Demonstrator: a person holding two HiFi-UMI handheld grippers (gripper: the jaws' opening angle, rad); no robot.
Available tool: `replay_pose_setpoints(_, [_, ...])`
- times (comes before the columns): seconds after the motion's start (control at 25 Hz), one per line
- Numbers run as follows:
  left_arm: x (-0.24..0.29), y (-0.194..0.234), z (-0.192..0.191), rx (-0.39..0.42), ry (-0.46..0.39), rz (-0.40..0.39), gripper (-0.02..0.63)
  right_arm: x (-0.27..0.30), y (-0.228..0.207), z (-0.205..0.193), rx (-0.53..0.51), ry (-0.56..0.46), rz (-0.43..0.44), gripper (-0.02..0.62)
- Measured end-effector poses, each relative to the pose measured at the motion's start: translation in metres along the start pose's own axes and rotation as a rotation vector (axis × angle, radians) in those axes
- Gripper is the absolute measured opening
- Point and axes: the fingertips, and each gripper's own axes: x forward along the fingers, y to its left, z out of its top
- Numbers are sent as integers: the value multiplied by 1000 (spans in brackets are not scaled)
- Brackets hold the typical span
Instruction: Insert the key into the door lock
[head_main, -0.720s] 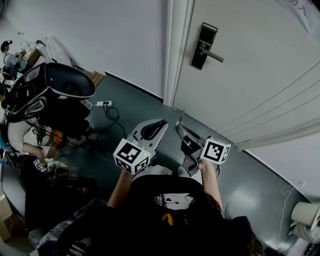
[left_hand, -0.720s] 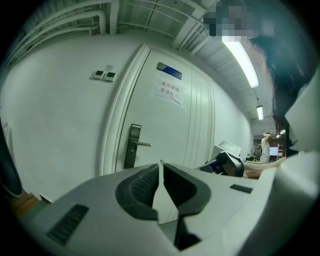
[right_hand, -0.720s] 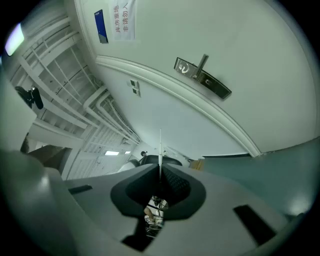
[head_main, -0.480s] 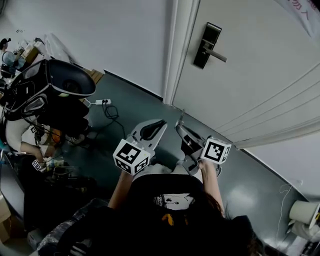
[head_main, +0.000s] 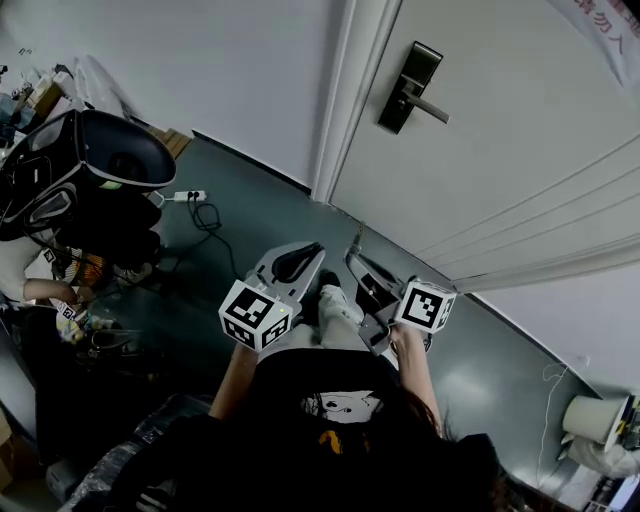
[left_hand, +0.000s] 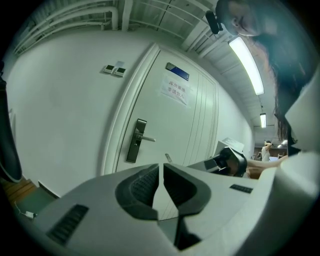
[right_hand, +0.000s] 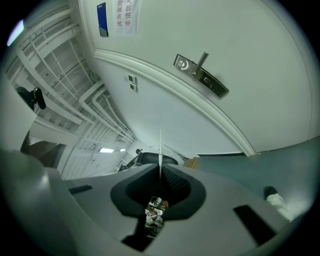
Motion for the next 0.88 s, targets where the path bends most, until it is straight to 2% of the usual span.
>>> replay_pose_setpoints(0.24, [2,11,3,7,-2,-1,32,12,-4,10,-4,-7,1,21])
replay_pose_setpoints(0.56, [50,53,14,11,35,31,32,45,-41,61,31,-6,12,21])
replay_pose_setpoints(0.88, [124,82,41,46,37,3,32,67,-77,130,39,-18,9,21])
